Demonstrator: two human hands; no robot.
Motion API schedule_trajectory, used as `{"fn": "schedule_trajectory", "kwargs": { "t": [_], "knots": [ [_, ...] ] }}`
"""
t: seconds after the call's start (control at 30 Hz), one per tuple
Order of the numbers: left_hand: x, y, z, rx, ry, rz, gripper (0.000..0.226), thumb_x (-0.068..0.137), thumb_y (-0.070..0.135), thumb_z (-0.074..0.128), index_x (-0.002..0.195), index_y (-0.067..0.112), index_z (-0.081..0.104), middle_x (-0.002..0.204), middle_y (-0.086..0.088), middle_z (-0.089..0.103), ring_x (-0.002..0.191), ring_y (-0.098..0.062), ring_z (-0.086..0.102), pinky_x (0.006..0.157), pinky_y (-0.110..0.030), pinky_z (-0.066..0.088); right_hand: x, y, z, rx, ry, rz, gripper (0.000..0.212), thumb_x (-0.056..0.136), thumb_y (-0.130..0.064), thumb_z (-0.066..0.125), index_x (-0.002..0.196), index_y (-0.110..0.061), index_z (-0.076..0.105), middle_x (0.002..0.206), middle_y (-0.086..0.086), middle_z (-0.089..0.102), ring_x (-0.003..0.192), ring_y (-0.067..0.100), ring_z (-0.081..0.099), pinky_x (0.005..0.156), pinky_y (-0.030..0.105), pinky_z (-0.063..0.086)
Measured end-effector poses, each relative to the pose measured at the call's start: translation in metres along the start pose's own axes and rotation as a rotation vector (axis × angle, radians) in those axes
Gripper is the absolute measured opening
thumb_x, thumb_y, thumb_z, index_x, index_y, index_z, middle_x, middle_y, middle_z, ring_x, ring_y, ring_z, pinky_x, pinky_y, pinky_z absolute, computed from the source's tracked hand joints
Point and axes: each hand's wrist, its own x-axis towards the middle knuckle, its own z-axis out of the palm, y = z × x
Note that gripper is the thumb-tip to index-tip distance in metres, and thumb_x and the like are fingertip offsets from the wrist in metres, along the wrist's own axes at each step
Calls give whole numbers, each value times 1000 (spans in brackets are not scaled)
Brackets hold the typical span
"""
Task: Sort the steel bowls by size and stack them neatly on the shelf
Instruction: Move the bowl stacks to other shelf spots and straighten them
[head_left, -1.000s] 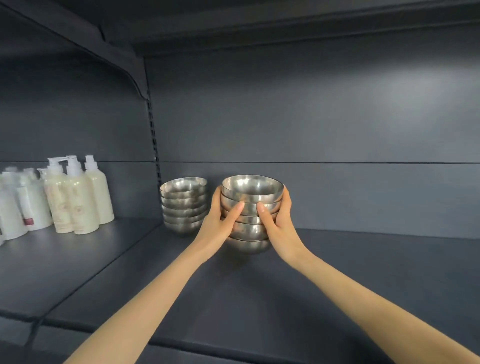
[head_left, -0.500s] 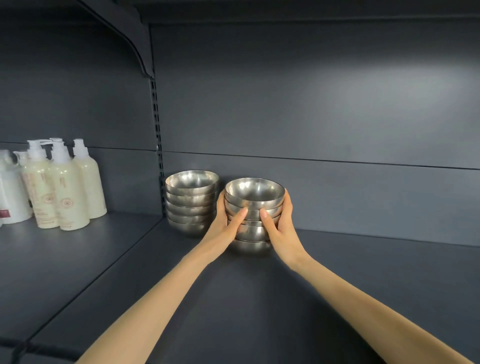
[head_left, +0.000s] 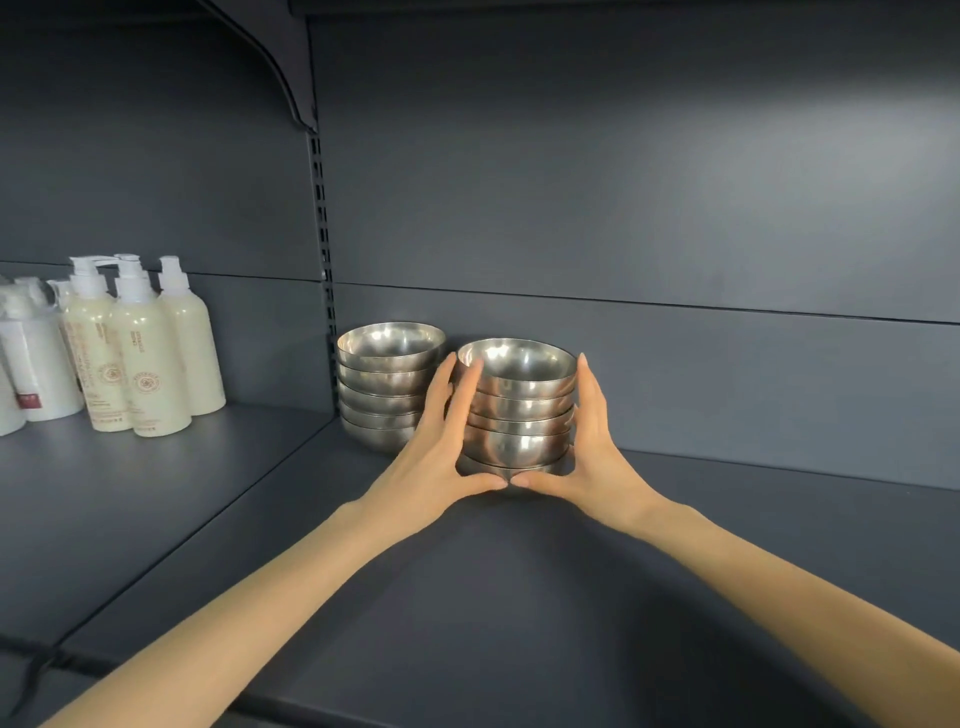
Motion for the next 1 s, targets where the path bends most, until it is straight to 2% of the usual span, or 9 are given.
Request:
{"fn": "schedule_trajectory", "kwargs": {
  "t": [0.1,0.17,0.3,0.43,0.6,0.7,0.8,0.9,1.0],
  "knots": [
    [3,-1,-3,120,-59,69,119,77,31,80,136,58,-20,145,28,-37,125,27,-21,109,-10,9,-1,1,0,-56,-48,-17,134,63,-29,88,130,-49,-26,155,-6,-28,135,-14,-25,104,-1,5],
    [6,-4,-4,145,-65,70,120,75,32,81,137,56,-18,143,29,-38,125,27,-22,111,-18,13,1,4,0,-71,-53,-31,133,65,-22,88,131,-49,-24,155,-4,-29,126,-23,-28,94,-10,3],
    [14,-5,-8,165,-55,33,120,74,30,82,135,55,-18,149,22,-35,140,6,-5,112,-23,19,11,6,4,-62,-37,-33,132,64,-20,89,133,-47,-20,155,0,-28,126,-24,-26,94,-10,4],
    [19,-6,-10,400,-3,37,119,74,39,80,147,33,-15,159,-3,-20,147,-23,10,113,-33,28,19,8,9,-67,-13,-42,132,64,-18,89,142,-31,-18,156,4,-25,119,-31,-28,93,-11,3],
    [23,-12,-12,602,9,60,118,75,50,76,151,19,-9,161,-13,-2,149,-31,5,121,-39,6,24,9,14,-66,6,-41,132,65,-16,88,143,-30,-18,156,5,-24,117,-33,-25,92,-12,5],
    [21,-12,-15,622,-25,35,116,76,51,74,151,18,-9,161,-13,0,149,-32,5,121,-40,6,24,8,17,-89,14,-42,128,66,-15,88,139,-34,-16,155,7,-24,114,-37,-22,89,-13,8],
    [16,-8,-22,668,-30,40,104,83,57,62,153,14,-1,161,-14,3,149,-30,6,121,-45,10,20,3,15,-124,-23,-16,127,69,-23,86,138,-35,-21,155,3,-27,115,-34,-26,97,-7,4],
    [8,8,-35,735,50,106,78,87,57,45,147,9,32,154,-14,29,139,-29,31,116,-45,22,7,-8,-2,-189,-92,33,118,78,-43,75,139,-41,-26,155,-9,-28,123,-27,-27,112,19,6],
    [-4,31,-52,747,108,39,74,85,58,26,137,12,49,141,-8,49,126,-28,50,106,-45,36,-17,-28,-33,-391,-216,202,100,82,-65,53,141,-45,-26,156,-12,-27,142,1,-22,120,42,4]
  ]
}}
